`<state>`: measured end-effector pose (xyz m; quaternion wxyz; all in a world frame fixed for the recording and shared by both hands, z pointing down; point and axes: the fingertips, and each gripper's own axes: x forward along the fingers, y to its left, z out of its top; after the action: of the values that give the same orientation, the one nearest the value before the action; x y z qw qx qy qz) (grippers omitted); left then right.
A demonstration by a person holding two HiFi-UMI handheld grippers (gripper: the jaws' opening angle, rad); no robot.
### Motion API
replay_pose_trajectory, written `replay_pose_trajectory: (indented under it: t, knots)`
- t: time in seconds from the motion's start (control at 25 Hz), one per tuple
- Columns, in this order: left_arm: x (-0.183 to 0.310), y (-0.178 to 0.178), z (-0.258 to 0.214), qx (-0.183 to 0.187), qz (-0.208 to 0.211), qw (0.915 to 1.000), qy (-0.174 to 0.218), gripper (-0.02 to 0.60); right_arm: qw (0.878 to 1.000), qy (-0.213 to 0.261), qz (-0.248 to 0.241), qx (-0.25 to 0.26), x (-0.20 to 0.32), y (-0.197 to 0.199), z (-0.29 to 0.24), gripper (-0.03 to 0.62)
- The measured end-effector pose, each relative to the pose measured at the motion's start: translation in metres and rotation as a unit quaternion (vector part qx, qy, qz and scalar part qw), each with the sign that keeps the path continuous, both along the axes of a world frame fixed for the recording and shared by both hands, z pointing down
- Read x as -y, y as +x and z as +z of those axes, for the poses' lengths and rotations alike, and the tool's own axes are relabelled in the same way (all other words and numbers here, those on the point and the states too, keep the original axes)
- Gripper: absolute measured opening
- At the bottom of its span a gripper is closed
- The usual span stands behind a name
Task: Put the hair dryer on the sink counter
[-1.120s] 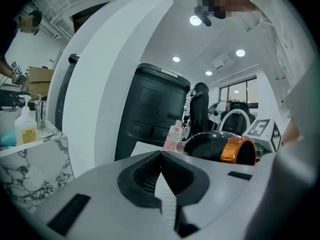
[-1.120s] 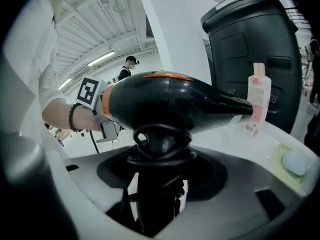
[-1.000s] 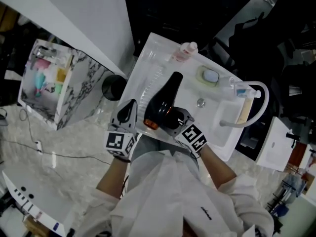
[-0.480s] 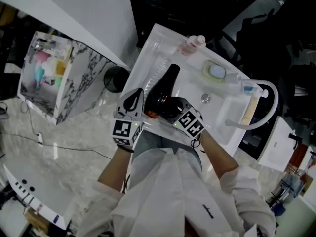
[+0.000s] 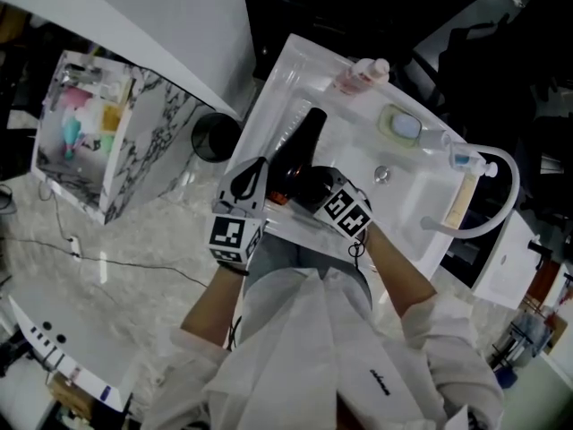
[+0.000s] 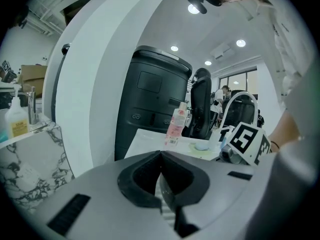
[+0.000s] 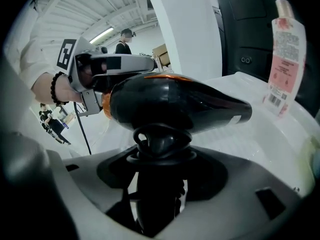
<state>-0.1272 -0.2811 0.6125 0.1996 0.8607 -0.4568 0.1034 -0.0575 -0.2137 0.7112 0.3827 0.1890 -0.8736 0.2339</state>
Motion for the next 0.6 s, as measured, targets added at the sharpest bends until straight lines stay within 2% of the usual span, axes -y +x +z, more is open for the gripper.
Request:
replay_pose_trajectory:
  t: [0.6]
  knots:
    - [0.0, -0.005, 0.003, -0.007, 0.005, 1.0, -0.001, 0.023, 0.999, -0.002, -0.049, -0.021, 0.004, -0.005, 0.021, 0.29]
